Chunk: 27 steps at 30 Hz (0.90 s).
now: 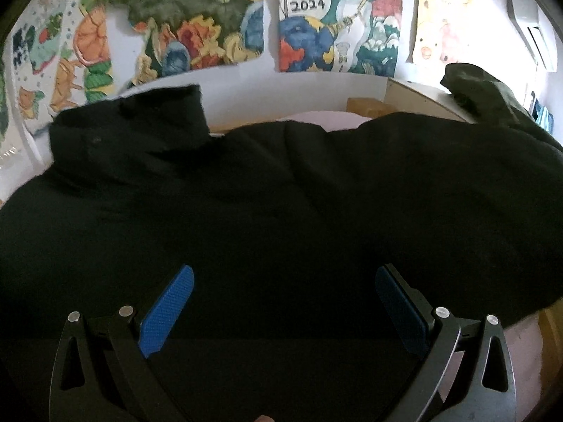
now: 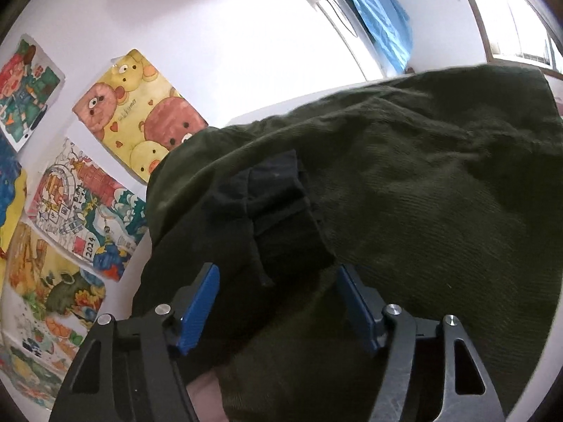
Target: Fold large clothes
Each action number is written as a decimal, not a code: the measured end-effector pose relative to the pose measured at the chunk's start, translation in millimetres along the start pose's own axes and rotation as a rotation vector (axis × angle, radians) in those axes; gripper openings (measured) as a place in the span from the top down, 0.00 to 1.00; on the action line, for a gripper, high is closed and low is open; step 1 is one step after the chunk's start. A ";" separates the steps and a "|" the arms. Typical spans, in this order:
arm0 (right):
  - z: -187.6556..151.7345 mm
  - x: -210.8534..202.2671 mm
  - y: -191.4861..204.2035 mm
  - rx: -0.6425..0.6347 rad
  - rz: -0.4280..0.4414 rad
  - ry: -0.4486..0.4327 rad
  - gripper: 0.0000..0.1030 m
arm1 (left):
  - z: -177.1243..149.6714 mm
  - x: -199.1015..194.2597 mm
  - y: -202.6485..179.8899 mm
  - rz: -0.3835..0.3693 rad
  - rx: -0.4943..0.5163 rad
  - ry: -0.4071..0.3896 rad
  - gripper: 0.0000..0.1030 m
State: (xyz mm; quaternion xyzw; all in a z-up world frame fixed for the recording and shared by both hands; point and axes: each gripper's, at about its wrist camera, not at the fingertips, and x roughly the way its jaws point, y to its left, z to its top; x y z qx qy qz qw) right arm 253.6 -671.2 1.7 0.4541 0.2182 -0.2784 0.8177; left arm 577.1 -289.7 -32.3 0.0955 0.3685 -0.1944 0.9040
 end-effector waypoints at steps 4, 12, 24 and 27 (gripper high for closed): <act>0.2 9.6 7.3 -0.003 -0.014 0.002 0.47 | -3.4 26.0 -5.8 -0.022 -0.007 0.037 0.01; -2.0 18.6 19.2 -0.033 0.010 -0.015 0.79 | -20.6 53.0 -15.2 0.005 -0.006 0.041 0.01; -24.8 -18.1 110.4 -0.289 0.268 -0.192 0.87 | -16.2 -25.6 62.8 0.062 0.016 0.099 0.01; -52.8 -25.2 157.5 -0.387 0.363 -0.179 0.87 | -24.0 -63.8 97.6 0.057 0.002 0.091 0.01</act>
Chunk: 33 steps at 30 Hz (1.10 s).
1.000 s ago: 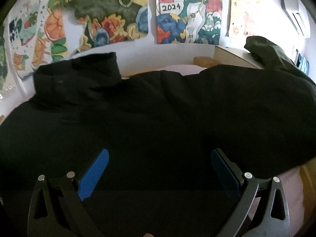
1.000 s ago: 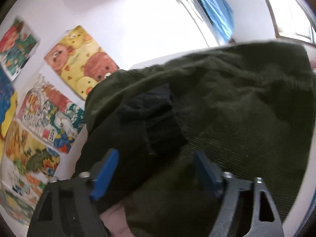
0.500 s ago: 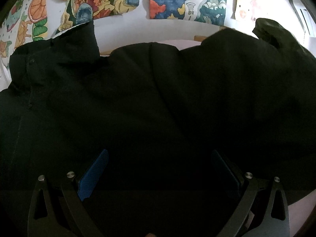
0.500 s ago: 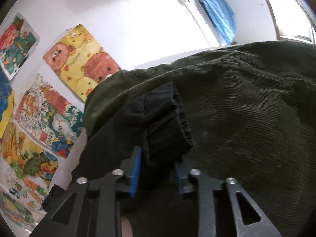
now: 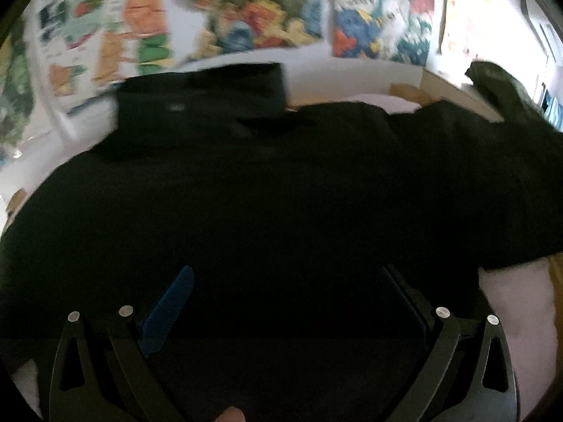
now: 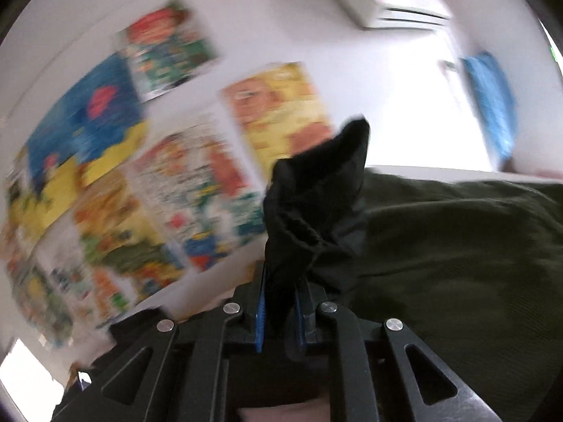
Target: Fold large clothes
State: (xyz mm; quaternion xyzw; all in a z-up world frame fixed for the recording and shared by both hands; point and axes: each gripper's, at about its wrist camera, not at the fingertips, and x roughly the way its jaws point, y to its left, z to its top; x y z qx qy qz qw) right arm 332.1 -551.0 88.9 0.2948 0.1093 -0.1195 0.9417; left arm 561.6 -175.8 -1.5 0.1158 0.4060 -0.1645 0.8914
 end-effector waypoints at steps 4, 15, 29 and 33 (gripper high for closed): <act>-23.5 16.3 78.7 -0.140 0.142 0.056 0.87 | -14.9 -52.8 62.9 -0.032 -0.093 -0.034 0.01; -163.6 79.3 247.7 -0.455 0.365 0.375 0.87 | -48.3 -90.0 166.9 -0.278 -0.313 -0.080 0.01; -310.4 128.4 276.3 -0.654 0.414 0.783 0.74 | -57.5 -41.0 209.9 -0.530 -0.510 -0.010 0.01; -302.6 115.7 271.9 -0.642 0.476 0.821 0.37 | -60.0 -25.7 202.7 -0.549 -0.488 0.013 0.02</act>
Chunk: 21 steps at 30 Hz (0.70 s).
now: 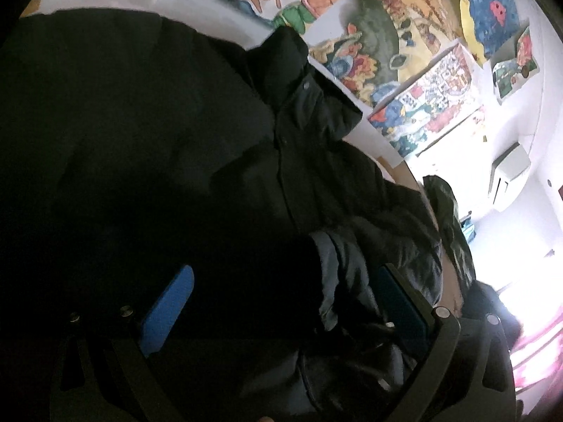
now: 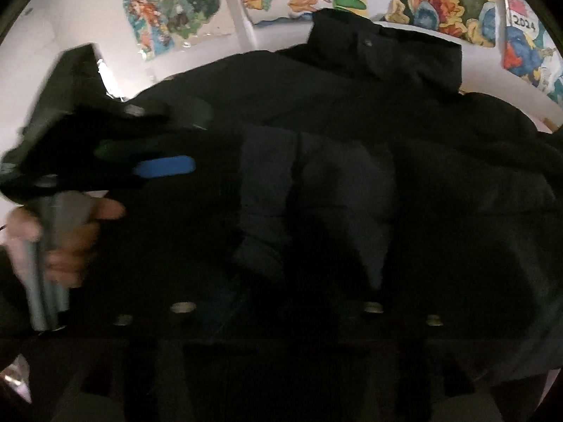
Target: Fold large clothes
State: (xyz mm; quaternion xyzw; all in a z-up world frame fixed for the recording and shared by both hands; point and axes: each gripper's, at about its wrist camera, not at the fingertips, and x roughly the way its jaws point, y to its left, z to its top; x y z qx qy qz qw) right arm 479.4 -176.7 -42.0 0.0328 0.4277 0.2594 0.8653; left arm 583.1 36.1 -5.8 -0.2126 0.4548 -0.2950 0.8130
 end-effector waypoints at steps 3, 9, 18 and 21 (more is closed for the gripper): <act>-5.3 -14.7 4.5 -0.028 0.021 0.007 0.31 | -5.2 9.2 0.5 0.004 0.014 0.024 0.02; -18.0 -41.0 -3.9 -0.022 -0.010 0.006 0.27 | -6.7 25.1 -14.2 -0.005 0.059 0.036 0.37; -21.1 -93.9 -41.5 0.066 -0.119 -0.113 0.27 | -11.0 33.1 -48.7 0.113 0.160 -0.044 0.98; -13.7 -114.1 -61.6 0.099 -0.188 -0.188 0.27 | -8.2 10.3 -60.7 0.172 0.220 -0.155 0.98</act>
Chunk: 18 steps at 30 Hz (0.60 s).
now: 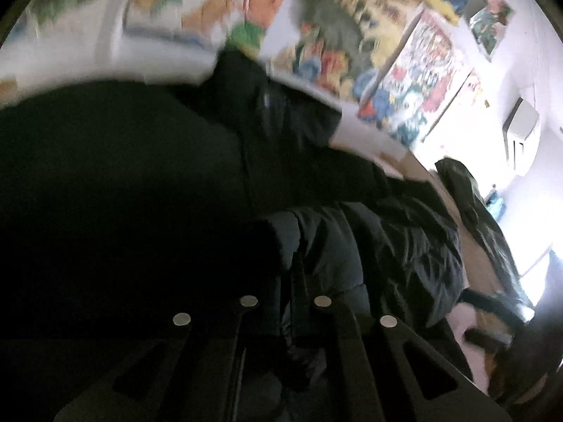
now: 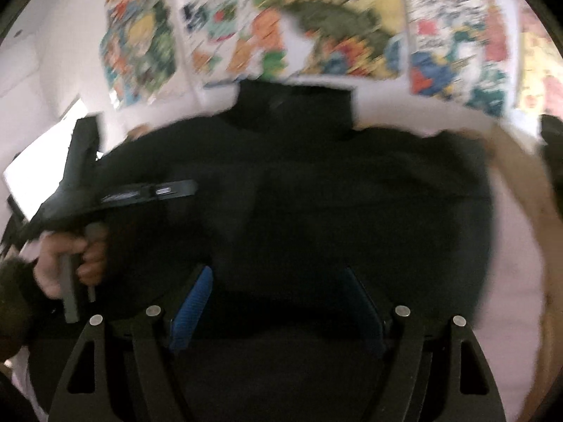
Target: Fold large clothes
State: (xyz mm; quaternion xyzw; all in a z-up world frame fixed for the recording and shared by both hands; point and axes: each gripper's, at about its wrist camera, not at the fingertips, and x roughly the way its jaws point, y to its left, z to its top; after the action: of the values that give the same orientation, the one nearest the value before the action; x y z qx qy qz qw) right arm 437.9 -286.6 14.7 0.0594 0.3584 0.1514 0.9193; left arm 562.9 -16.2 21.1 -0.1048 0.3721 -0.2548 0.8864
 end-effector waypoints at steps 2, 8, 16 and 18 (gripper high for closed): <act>9.0 -9.0 -16.3 0.028 -0.058 -0.054 0.25 | 7.5 -18.0 1.0 0.042 0.009 -0.071 0.98; 23.1 -8.8 -52.4 0.063 -0.291 -0.161 0.21 | 24.7 -63.7 17.1 0.266 0.076 -0.223 0.98; 38.9 64.8 -66.0 0.026 -0.292 -0.097 0.44 | 14.8 -39.0 68.7 0.492 0.105 -0.159 0.98; 34.6 87.8 -63.6 -0.001 -0.286 -0.040 0.65 | 6.8 -25.4 73.2 0.522 0.131 -0.122 0.98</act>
State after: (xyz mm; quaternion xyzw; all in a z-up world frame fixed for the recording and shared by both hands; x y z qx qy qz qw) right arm 537.6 -318.7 -29.9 0.0102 0.3445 0.0177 0.9386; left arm 580.0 59.4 13.8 0.0368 0.3150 -0.0345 0.9478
